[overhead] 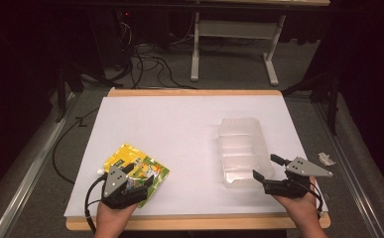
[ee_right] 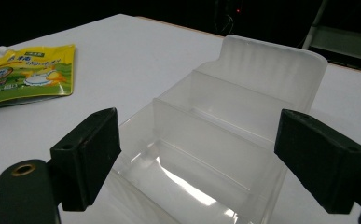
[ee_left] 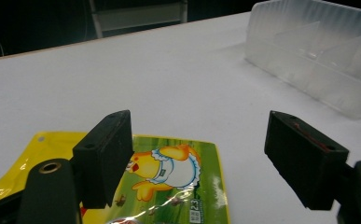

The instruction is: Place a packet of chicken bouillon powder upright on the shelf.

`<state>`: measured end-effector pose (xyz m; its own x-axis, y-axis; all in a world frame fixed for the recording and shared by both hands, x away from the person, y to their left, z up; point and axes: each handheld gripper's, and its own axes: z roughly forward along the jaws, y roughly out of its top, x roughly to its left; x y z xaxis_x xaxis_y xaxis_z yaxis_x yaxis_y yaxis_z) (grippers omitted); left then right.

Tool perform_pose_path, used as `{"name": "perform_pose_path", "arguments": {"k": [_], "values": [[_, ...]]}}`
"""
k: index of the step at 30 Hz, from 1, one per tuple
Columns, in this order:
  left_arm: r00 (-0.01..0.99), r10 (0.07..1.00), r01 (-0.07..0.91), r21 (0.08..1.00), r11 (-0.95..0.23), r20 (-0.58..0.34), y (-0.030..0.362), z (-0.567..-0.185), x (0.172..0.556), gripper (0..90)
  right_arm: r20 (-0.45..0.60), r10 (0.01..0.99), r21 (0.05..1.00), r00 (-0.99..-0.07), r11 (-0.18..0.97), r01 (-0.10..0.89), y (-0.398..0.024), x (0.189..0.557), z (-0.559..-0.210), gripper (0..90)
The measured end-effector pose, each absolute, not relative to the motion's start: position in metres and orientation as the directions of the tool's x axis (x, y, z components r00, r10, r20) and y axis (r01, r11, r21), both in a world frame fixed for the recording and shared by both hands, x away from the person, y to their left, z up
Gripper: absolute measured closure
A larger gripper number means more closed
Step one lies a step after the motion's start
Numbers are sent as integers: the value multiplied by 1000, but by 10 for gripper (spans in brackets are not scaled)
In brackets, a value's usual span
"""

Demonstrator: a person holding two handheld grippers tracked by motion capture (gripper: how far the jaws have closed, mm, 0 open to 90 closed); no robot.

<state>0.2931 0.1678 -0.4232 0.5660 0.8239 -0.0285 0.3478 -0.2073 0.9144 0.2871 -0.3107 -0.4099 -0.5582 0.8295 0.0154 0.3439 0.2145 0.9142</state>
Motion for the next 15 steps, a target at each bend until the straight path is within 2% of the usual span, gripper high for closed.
{"name": "perform_pose_path", "arguments": {"k": [6, 15], "values": [[517, 855, 376, 908, -184, -40, 187, -426, 301, 251, 22, 828, 915, -560, 210, 345, -311, 287, -410, 149], [419, 900, 476, 873, -104, -121, 224, -441, 314, 273, 22, 827, 916, -562, 208, 342, -313, 288, -410, 154]]}}
